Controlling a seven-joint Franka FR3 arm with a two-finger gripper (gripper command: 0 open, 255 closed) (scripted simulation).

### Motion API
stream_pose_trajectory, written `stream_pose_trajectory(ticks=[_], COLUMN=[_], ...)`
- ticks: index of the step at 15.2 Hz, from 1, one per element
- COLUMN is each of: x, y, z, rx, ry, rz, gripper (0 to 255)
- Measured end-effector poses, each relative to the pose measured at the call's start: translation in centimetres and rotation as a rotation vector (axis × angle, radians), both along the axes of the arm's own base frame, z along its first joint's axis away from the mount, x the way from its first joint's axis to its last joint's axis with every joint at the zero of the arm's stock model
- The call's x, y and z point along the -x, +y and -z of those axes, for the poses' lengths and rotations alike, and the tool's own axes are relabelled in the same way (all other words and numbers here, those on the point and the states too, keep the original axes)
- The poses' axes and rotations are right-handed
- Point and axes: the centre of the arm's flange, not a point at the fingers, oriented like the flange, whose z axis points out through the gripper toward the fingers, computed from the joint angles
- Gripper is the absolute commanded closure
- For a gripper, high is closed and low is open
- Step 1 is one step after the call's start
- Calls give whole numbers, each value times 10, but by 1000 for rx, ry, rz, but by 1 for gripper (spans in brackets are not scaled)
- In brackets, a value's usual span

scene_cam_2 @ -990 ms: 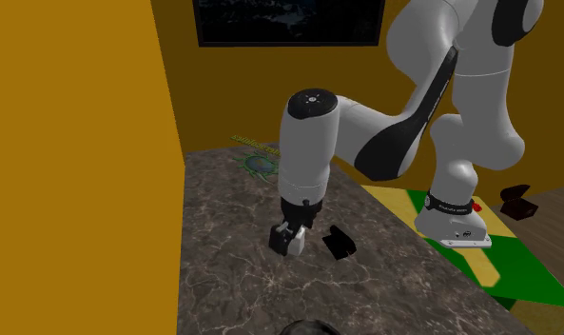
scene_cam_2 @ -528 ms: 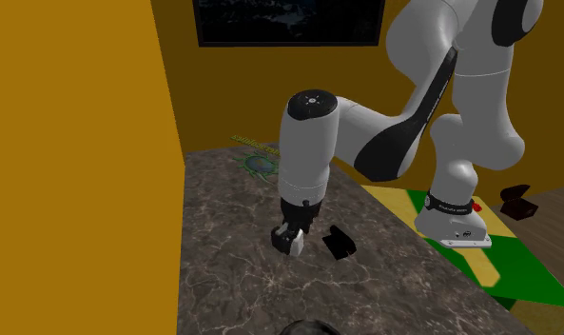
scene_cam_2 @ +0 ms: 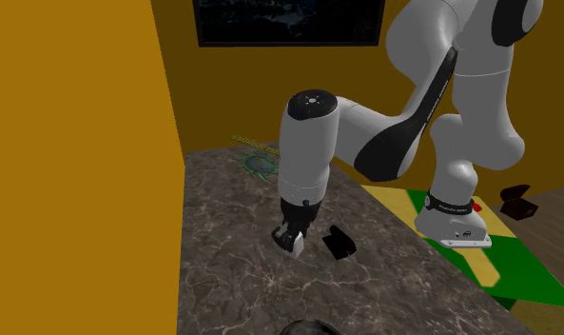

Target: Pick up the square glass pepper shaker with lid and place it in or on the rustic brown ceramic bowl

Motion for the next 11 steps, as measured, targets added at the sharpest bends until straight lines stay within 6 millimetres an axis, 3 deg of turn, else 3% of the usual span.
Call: stream_pose_trajectory(ticks=[3,11], x=[0,0], y=[0,0], z=[-6,-46], rx=[0,-1], ry=[1,0], rz=[0,-1], gripper=[255,255])
